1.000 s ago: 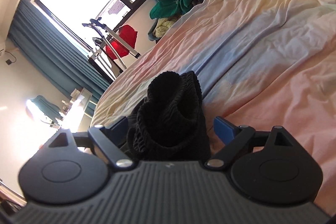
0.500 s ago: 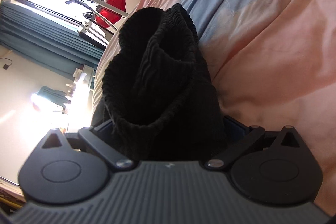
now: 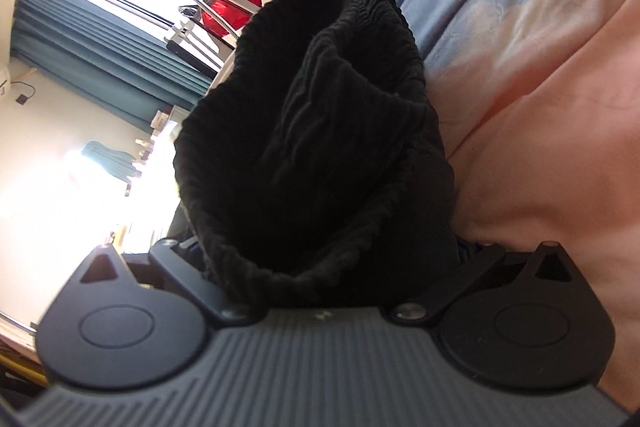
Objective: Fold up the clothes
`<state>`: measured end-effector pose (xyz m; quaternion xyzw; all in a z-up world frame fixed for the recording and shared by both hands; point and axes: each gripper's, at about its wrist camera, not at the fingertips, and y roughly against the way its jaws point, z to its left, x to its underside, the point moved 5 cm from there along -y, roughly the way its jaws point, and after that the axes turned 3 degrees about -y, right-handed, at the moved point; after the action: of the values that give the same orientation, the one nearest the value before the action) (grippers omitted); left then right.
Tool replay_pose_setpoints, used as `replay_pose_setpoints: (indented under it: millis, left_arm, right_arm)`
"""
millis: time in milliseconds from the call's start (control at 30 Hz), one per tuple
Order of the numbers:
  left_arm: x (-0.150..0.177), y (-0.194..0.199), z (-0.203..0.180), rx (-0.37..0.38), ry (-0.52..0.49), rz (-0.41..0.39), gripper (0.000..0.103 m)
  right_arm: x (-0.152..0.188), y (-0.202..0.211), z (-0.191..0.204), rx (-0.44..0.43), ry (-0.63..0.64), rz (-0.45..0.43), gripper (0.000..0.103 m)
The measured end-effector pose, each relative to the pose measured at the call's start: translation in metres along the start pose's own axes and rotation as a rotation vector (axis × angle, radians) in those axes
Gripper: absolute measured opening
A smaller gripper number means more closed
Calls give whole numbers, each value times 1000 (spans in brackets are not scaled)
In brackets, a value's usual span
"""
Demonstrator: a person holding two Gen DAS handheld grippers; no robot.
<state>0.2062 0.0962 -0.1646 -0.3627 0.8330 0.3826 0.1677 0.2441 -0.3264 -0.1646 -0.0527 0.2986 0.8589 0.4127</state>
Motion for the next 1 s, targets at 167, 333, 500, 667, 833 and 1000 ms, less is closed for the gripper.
replay_pose_setpoints:
  millis: [167, 333, 500, 667, 833, 1000]
  left_arm:
    - [1, -5, -4, 22, 6, 16, 101]
    - [5, -16, -6, 47, 10, 46, 99]
    - [7, -21, -4, 46, -3, 50, 93]
    - [6, -16, -5, 32, -17, 30, 78]
    - [4, -9, -4, 39, -12, 14, 65]
    - [3, -4, -6, 53, -16, -9, 54]
  right_arm:
    - [-2, 6, 9, -73, 5, -22, 103]
    - [-4, 9, 10, -102, 6, -39, 97]
    - [0, 17, 6, -41, 38, -83, 67]
    - [9, 28, 22, -17, 133, -143, 54]
    - [17, 39, 39, -33, 226, -182, 50]
    - [17, 38, 62, -67, 302, -216, 49]
